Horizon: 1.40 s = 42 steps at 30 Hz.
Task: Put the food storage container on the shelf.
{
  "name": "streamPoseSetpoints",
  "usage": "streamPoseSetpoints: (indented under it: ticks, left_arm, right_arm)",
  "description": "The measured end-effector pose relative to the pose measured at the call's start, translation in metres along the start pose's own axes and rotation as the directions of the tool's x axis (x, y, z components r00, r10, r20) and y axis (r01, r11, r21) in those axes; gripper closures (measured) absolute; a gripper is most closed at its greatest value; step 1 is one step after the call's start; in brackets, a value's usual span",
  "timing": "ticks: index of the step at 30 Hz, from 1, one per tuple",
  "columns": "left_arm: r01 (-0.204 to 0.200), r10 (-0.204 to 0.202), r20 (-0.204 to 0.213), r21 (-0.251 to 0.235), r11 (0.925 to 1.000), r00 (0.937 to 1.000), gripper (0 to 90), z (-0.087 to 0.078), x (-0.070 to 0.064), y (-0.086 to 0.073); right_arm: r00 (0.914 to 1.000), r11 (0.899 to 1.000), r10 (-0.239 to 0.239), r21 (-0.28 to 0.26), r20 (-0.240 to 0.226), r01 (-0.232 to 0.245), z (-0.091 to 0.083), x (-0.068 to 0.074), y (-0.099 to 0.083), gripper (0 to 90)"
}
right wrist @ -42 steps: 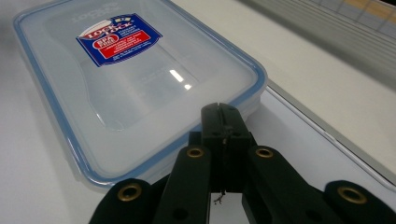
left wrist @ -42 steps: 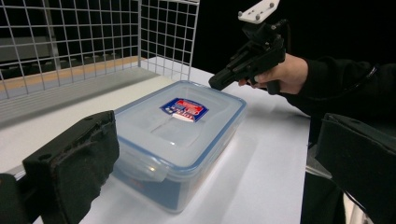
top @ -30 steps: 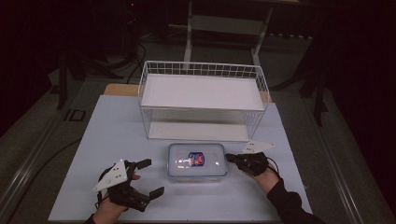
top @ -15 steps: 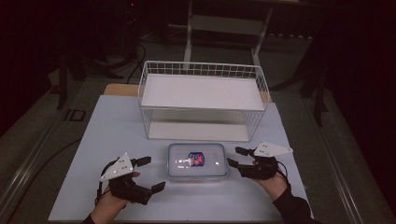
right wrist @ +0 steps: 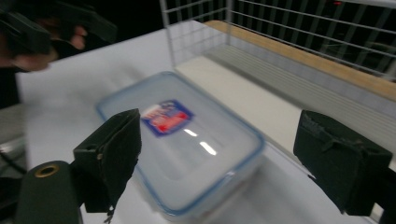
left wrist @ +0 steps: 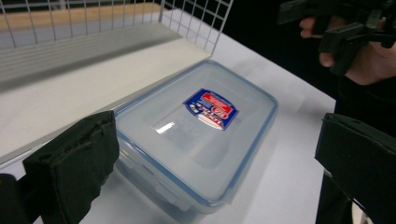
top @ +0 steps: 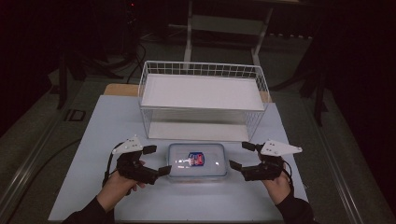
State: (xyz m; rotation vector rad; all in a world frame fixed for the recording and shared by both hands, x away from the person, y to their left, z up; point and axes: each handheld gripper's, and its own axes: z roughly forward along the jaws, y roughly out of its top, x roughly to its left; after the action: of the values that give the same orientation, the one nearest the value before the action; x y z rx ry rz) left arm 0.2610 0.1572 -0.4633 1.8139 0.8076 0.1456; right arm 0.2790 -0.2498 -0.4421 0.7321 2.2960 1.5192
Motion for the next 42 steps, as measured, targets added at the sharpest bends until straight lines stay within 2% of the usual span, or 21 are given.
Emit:
streamPoseSetpoints:
  ticks: [2, 3, 4, 6, 10, 11, 13, 16, 19, 21, 22, 23, 26, 27, 28, 30, 31, 34, 35, 38, 42]
  left_arm:
    - [0.043, -0.043, 0.004, 0.019, 0.9989, 0.9991, 0.0, 0.004, 0.005, 0.002]
    - [0.068, -0.068, 0.009, 0.024, 0.9974, 0.9976, 0.0, 0.006, 0.008, 0.003]
    - [0.106, -0.106, 0.012, 0.037, 0.9937, 0.9943, 0.0, 0.009, 0.013, 0.004]
    - [0.146, -0.148, 0.022, 0.053, 0.9878, 0.9888, 0.0, 0.012, 0.021, 0.003]
    - [0.234, -0.236, 0.015, 0.086, 0.9684, 0.9716, 0.0, 0.022, 0.034, -0.003]
    - [0.249, -0.251, 0.009, 0.099, 0.9634, 0.9678, 0.0, 0.024, 0.037, -0.005]
    - [0.29, -0.294, 0.013, 0.129, 0.9482, 0.9557, 0.1, 0.028, 0.044, -0.008]
    - [0.362, -0.365, -0.011, 0.158, 0.9188, 0.931, 4.1, 0.034, 0.052, -0.012]
    - [0.439, -0.446, -0.007, 0.195, 0.8774, 0.8951, 6.0, 0.039, 0.061, -0.016]
    - [0.467, -0.476, -0.013, 0.215, 0.8575, 0.8795, 9.4, 0.043, 0.065, -0.019]
    - [0.478, -0.491, -0.01, 0.243, 0.8439, 0.8712, 10.0, 0.045, 0.067, -0.02]
    - [0.494, -0.513, 0.003, 0.265, 0.8282, 0.8586, 11.2, 0.046, 0.069, -0.022]
    - [0.532, -0.561, 0.017, 0.295, 0.7939, 0.8279, 14.8, 0.051, 0.072, -0.028]
    - [0.538, -0.57, 0.024, 0.299, 0.7882, 0.8215, 15.8, 0.051, 0.073, -0.029]
    - [0.552, -0.586, 0.033, 0.301, 0.7781, 0.8093, 18.7, 0.052, 0.074, -0.031]
    - [0.567, -0.607, 0.064, 0.294, 0.7697, 0.7919, 26.7, 0.052, 0.076, -0.033]
    - [0.567, -0.611, 0.073, 0.299, 0.7671, 0.788, 30.4, 0.053, 0.076, -0.034]
    - [0.58, -0.633, 0.104, 0.311, 0.7534, 0.767, 38.3, 0.054, 0.076, -0.035]
    - [0.57, -0.629, 0.118, 0.319, 0.757, 0.7687, 42.5, 0.054, 0.076, -0.034]
    - [0.555, -0.617, 0.116, 0.332, 0.7626, 0.7783, 45.2, 0.054, 0.075, -0.032]
    - [0.551, -0.616, 0.124, 0.339, 0.7627, 0.7776, 47.1, 0.052, 0.073, -0.031]
  right_arm:
    - [0.9993, 1.0, 0.01, -0.002, 0.036, -0.01, -0.002, -0.001, -0.001, 17.4]
    - [0.999, 1.0, 0.028, 0.0, 0.035, -0.028, -0.003, -0.002, -0.001, 18.1]
    - [0.9988, 0.999, 0.039, 0.003, 0.029, -0.039, -0.003, -0.003, -0.001, 18.1]
    - [0.9978, 0.999, 0.044, -0.006, 0.05, -0.043, -0.005, -0.002, -0.001, 14.7]
    - [0.9919, 0.995, 0.094, 0.006, 0.085, -0.095, -0.001, -0.003, -0.003, 10.1]
    - [0.9917, 0.995, 0.103, 0.004, 0.077, -0.103, 0.0, -0.004, -0.004, 10.1]
    - [0.9897, 0.993, 0.115, -0.001, 0.086, -0.115, 0.001, -0.004, -0.006, 10.1]
    - [0.9909, 0.993, 0.117, 0.016, 0.066, -0.118, 0.003, -0.002, -0.008, 10.2]
    - [0.99, 0.991, 0.132, 0.026, 0.049, -0.133, 0.006, 0.0, -0.009, 10.2]
    - [0.9892, 0.989, 0.141, 0.032, 0.037, -0.143, 0.007, 0.0, -0.01, 10.2]
    - [0.9889, 0.989, 0.145, 0.035, 0.034, -0.146, 0.008, 0.001, -0.01, 10.2]
    - [0.9882, 0.988, 0.15, 0.039, 0.029, -0.152, 0.008, 0.0, -0.011, 10.2]
    - [0.9858, 0.984, 0.166, 0.057, 0.025, -0.167, 0.009, 0.0, -0.011, 10.2]
    - [0.9855, 0.984, 0.168, 0.058, 0.026, -0.169, 0.01, 0.0, -0.012, 10.2]
    - [0.9851, 0.983, 0.171, 0.061, 0.023, -0.172, 0.01, 0.0, -0.012, 10.2]
    - [0.9851, 0.983, 0.171, 0.066, 0.021, -0.172, 0.01, 0.001, -0.012, 10.4]
    - [0.9849, 0.982, 0.172, 0.069, 0.018, -0.173, 0.011, 0.001, -0.012, 10.4]
    - [0.9822, 0.979, 0.188, 0.078, 0.013, -0.188, 0.012, -0.001, -0.013, 10.5]
    - [0.9808, 0.978, 0.195, 0.079, 0.009, -0.195, 0.012, -0.001, -0.014, 11.3]
    - [0.9773, 0.973, 0.212, 0.091, -0.003, -0.211, 0.013, -0.003, -0.015, 13.2]
    - [0.9697, 0.964, 0.243, 0.121, -0.024, -0.239, 0.017, -0.004, -0.019, 15.0]
